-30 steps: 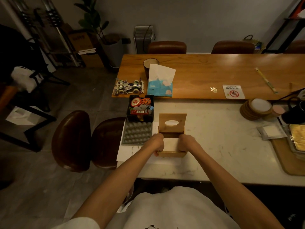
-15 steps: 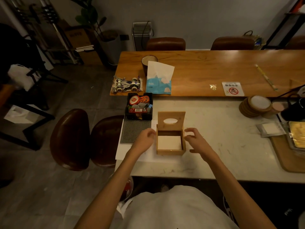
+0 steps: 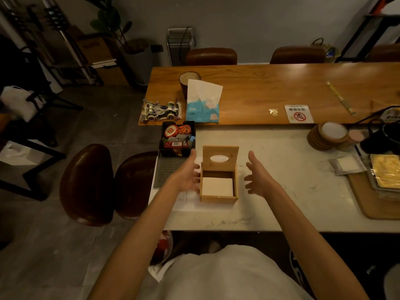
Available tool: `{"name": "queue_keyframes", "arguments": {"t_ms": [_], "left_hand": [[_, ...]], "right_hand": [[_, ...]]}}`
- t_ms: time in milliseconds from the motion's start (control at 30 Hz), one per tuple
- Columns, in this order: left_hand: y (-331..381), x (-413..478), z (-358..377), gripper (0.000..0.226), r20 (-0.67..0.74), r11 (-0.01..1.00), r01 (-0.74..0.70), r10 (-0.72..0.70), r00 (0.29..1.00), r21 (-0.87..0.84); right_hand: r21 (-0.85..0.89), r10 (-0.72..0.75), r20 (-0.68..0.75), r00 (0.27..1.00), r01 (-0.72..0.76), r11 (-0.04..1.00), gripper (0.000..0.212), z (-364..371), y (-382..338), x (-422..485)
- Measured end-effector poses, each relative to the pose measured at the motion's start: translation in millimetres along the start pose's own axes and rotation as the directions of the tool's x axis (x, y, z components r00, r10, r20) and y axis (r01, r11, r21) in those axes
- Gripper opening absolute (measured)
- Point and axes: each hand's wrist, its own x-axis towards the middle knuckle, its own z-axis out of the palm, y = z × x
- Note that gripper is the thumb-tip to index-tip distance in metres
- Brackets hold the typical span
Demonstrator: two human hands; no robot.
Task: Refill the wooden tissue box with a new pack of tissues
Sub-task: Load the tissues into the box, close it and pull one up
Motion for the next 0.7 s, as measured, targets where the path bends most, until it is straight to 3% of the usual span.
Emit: {"name": "queue_keyframes", "arguments": {"t_ms": [100,200,333,433,600,667,700], "left_hand": [[30.6,0.0,-0.5,0.098,0.047,0.994,0.112,-0.111,0.993,-0.019],[33.5,-4.6,-4.9,0.085,0.114,0.992,0.122,-0.124,0.986,0.025],[-2.9,-9.3,-14.0,0.045,0.094,0.979,-0.102,0.087,0.992,0.178],[-32.7,-9.8,-7.2,0.054,0.013,0.926,-0.265,0.272,0.962,0.269],[-50.5,0.6,-2.5,0.062,-0.06,0.858,-0.424,0.458,0.887,0.29],[-53.0,3.6,-2.3,0.06,-0.092,0.842,-0.432,0.482,0.871,0.323],[-53.8,5.4,-2.6,0.059,-0.11,0.837,-0.429,0.488,0.866,0.339]], "right_hand": [[0.148,0.124,0.148,0.981,-0.146,0.978,0.097,7.5,-27.4,10.3],[0.052,0.118,0.195,0.974,-0.13,0.99,0.088,4.3,-29.8,9.6],[-0.102,-0.218,0.11,0.97,0.23,0.968,0.073,-7.5,5.3,3.2],[-0.108,-0.418,0.082,0.905,0.425,0.898,0.075,-0.3,37.7,2.5],[-0.201,-0.537,-0.003,0.844,0.525,0.827,0.069,11.2,49.2,6.3],[-0.329,-0.576,-0.05,0.816,0.531,0.781,0.063,15.5,48.9,3.4],[-0.469,-0.646,-0.092,0.758,0.539,0.7,0.054,20.4,47.9,0.8]]}}
